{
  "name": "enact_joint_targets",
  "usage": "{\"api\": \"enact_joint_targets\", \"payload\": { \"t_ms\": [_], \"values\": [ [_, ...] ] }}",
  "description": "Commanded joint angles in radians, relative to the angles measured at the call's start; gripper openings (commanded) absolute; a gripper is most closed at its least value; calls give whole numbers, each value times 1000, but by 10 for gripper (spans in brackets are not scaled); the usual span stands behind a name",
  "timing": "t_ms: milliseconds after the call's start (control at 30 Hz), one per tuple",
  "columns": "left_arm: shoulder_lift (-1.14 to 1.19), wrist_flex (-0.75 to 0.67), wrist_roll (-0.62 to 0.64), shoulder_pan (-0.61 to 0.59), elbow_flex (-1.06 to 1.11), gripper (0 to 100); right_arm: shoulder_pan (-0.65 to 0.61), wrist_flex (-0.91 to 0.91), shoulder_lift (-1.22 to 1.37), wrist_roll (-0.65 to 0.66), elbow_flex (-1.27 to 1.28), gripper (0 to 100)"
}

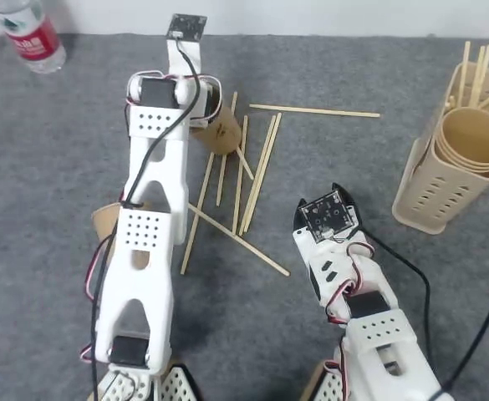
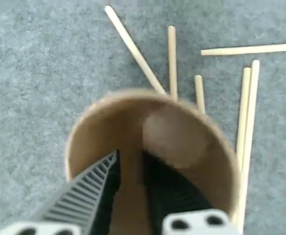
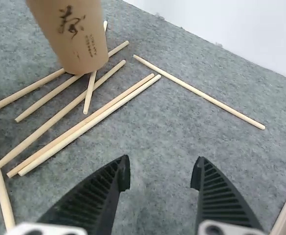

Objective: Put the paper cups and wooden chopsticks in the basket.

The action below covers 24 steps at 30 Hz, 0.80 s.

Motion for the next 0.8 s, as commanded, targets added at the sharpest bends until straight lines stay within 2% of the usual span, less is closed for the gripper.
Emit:
{"api": "enact_joint_targets", "payload": {
  "t_ms": [0,267,467,633,767],
  "values": [
    [-18,-15,11,25,-33,12,13,-22,-18,15,-11,213],
    [-233,41,9,28,-31,19,13,-22,-18,15,-11,213],
    [-382,64,9,48,-24,235,13,-22,-18,17,-11,213],
    [-331,48,-64,78,18,227,13,-22,-18,17,-11,213],
    [-247,3,-66,18,41,227,13,-22,-18,17,-11,213]
  ]
}}
